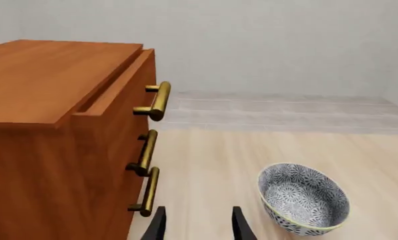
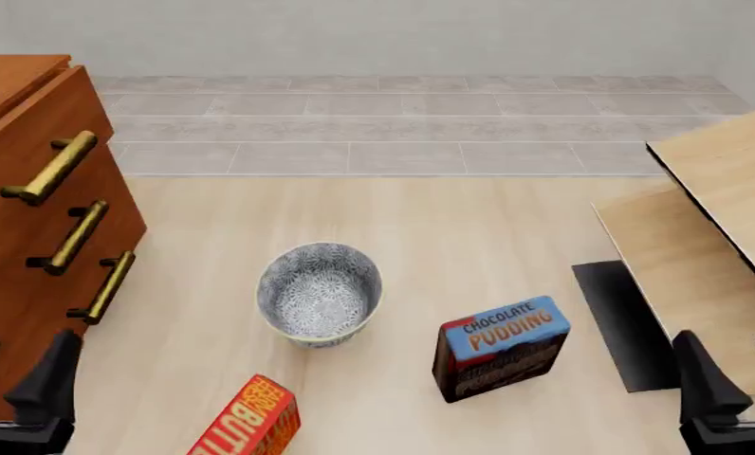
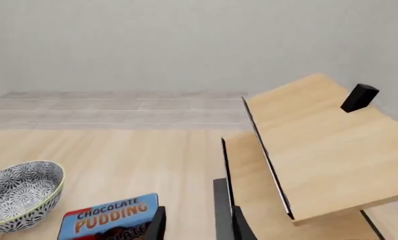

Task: Close the top drawer of the cabinet and put the bowl on top of it.

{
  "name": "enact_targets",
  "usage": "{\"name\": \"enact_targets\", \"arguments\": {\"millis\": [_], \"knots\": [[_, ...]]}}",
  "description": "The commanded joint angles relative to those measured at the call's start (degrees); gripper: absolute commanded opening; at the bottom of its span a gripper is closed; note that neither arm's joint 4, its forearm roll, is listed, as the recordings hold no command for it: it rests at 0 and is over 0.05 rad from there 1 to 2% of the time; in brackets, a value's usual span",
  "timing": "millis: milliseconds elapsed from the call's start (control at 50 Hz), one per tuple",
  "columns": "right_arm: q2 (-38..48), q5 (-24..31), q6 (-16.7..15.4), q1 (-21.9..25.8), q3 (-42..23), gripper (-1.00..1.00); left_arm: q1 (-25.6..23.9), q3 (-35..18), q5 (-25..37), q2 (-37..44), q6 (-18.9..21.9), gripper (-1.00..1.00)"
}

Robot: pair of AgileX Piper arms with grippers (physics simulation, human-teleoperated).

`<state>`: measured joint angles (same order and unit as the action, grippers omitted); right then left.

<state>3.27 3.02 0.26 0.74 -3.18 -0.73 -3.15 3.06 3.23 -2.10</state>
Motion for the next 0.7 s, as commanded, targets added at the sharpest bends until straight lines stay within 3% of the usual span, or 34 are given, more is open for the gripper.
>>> {"name": "enact_targets", "arguments": {"millis": [20, 380, 700], "knots": [[-2.5, -3.4, 0.1, -1.1, 2.9, 1.00, 0.3, 3.0, -3.2, -2.8, 3.4, 1.00], [-2.2, -3.7, 0.8, -1.2, 2.9, 1.00, -0.5, 0.2, -2.8, -1.5, 3.0, 1.00], [-2.0, -3.5, 0.8, -0.9, 2.8, 1.00, -1.4, -1.9, -15.1, 12.5, 2.6, 1.00]]}}
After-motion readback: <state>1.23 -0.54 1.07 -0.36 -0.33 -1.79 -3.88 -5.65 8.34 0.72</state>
